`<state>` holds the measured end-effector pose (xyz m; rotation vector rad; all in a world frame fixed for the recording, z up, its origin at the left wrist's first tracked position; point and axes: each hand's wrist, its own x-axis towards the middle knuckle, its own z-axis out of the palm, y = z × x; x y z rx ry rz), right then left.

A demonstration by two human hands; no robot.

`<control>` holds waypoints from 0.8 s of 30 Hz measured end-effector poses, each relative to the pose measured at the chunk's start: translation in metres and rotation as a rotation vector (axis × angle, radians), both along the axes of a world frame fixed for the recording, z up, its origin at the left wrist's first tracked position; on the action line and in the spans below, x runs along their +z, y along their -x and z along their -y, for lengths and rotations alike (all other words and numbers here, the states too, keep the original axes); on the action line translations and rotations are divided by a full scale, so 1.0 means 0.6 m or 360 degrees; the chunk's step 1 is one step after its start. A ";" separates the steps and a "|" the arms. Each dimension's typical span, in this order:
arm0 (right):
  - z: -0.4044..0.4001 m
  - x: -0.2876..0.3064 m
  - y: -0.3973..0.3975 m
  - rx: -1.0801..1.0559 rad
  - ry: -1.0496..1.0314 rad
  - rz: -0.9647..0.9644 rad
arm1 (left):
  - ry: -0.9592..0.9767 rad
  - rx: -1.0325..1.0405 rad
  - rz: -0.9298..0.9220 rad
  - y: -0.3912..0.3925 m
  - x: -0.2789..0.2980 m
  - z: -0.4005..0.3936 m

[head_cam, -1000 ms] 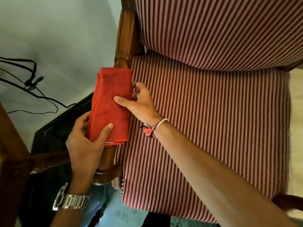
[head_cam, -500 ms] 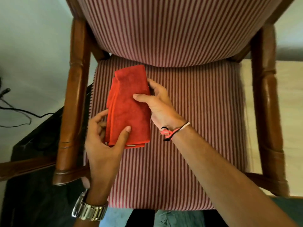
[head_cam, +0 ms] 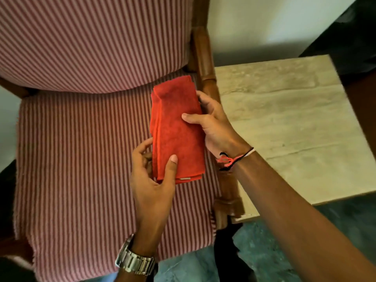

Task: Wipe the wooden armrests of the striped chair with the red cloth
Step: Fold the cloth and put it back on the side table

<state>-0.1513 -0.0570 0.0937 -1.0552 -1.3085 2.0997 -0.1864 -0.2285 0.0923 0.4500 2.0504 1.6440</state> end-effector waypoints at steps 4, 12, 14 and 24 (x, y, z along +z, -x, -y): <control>-0.078 -0.001 -0.088 0.0002 -0.0003 0.0006 | -0.0031 0.0003 0.0018 -0.092 0.001 -0.078; -0.204 -0.069 -0.205 0.0020 0.0041 0.0131 | 0.0299 -0.0247 -0.0252 -0.217 -0.033 -0.196; -0.226 -0.102 -0.219 0.0066 0.0027 0.0213 | 0.0457 -0.0298 -0.0291 -0.238 -0.060 -0.217; -0.280 -0.256 -0.292 0.0443 -0.0185 0.0738 | 0.1081 -0.0712 -0.0227 -0.315 -0.233 -0.294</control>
